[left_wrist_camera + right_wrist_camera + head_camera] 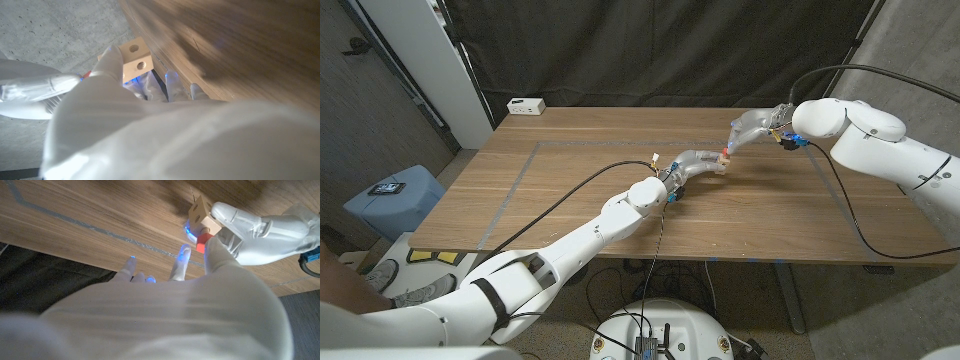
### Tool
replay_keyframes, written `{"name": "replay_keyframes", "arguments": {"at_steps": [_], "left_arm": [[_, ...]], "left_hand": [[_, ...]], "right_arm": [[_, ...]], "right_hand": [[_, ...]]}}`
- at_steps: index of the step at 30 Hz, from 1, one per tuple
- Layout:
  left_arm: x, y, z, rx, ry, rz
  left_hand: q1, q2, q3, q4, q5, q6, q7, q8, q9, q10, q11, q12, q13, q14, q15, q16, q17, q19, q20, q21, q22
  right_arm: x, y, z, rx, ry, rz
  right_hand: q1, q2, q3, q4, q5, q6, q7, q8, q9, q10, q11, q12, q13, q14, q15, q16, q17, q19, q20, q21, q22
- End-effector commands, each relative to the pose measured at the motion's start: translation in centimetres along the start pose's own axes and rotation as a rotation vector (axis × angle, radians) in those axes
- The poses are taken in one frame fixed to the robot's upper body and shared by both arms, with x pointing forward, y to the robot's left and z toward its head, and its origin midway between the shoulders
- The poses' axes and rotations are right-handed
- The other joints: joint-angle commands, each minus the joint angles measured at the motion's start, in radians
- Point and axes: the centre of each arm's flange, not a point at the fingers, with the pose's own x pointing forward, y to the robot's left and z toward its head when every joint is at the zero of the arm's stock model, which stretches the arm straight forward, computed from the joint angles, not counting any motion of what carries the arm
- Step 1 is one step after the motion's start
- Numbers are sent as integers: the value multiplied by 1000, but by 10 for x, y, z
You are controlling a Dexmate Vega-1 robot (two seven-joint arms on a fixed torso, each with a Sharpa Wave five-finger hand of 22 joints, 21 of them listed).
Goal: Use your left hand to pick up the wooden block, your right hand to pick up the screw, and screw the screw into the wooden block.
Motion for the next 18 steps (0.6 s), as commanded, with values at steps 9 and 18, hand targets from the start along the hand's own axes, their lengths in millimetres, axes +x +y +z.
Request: {"name": "replay_keyframes", "arguments": {"at_steps": [9, 18], "left_arm": [[-3, -1, -2, -6, 9, 7], [-2, 0, -2, -14, 10, 8]], "left_hand": [[28, 5, 22, -1, 7, 6, 6, 2, 4, 10, -1, 5, 4, -1, -72, -3, 0, -1, -2, 5, 4], [27, 5, 25, 4, 5, 1, 3, 0, 4, 9, -1, 4, 4, -1, -71, -3, 1, 0, -1, 5, 4]], "right_arm": [[-6, 1, 3, -10, 2, -15], [-14, -5, 7, -13, -4, -40]], "right_hand": [[-29, -7, -11, 2, -3, -12, 1, 5, 9, 8, 7, 4, 3, 10, 4, 3, 3, 11, 1, 2, 4], [-36, -3, -11, 3, -2, -34, 4, -1, 10, 0, 6, -3, 3, 7, 7, 0, 4, 10, 2, 0, 4]]}}
